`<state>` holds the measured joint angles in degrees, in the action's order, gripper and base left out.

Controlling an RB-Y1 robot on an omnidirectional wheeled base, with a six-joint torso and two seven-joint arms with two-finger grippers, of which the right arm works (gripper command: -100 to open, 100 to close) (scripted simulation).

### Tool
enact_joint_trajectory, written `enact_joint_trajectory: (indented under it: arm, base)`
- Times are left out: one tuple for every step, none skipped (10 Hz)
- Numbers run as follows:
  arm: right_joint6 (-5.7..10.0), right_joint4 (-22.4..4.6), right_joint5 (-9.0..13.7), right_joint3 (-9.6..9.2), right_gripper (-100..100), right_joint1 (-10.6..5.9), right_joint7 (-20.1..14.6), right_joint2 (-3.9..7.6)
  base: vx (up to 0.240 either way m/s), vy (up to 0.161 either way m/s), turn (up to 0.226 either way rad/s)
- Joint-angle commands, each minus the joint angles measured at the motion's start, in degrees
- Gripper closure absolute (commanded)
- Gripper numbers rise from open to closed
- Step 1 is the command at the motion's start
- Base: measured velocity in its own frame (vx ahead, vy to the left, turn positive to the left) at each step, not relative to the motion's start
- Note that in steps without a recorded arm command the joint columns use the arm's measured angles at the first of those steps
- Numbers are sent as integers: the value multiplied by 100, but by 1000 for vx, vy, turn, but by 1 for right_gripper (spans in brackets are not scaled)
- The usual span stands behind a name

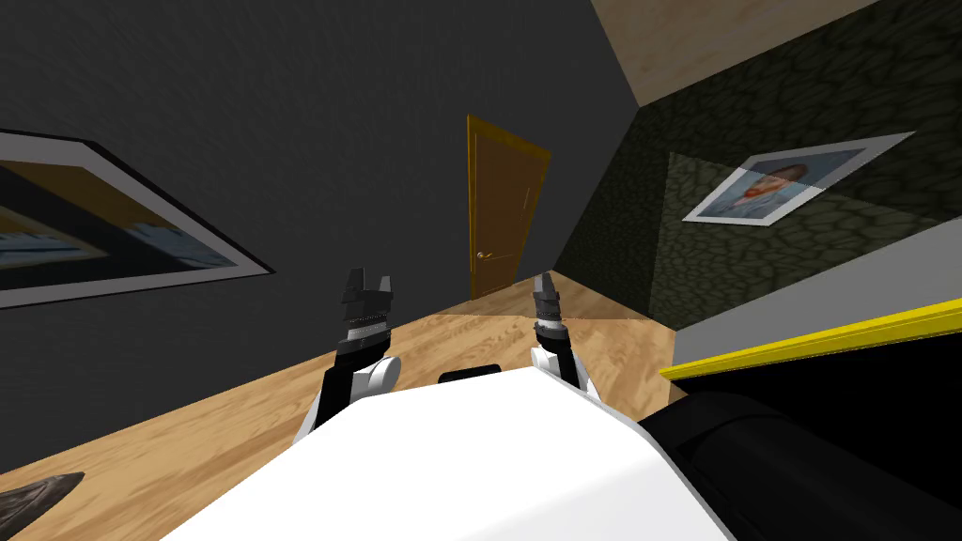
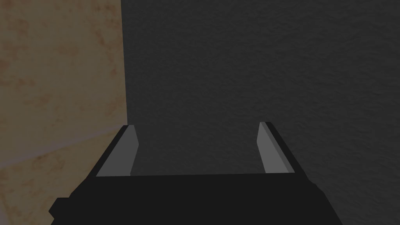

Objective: Pull the door open

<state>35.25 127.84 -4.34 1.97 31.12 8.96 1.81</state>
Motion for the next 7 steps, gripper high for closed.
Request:
enact_joint_trajectory:
  arm:
    - [8, -191, 39, -22, -100, -86, -34, 53]
    - [14, -330, 68, -38, -100, -149, -58, 89]
    - [20, -485, 99, -56, -100, -218, -85, 129]
    - [29, -684, 141, -79, -100, -309, -120, 179]
    - [33, -784, 161, -90, -100, -354, -138, 204]
    - [38, -894, 183, -103, -100, -403, -157, 231]
    - [43, -1019, 209, -117, -100, -459, -179, 261]
  base:
    - [81, -95, 83]
    - [139, -3, 59]
    - [146, -6, 52]
    - [185, -20, 81]
    - [150, -18, 67]
    - [103, -14, 39]
    - [92, -17, 44]
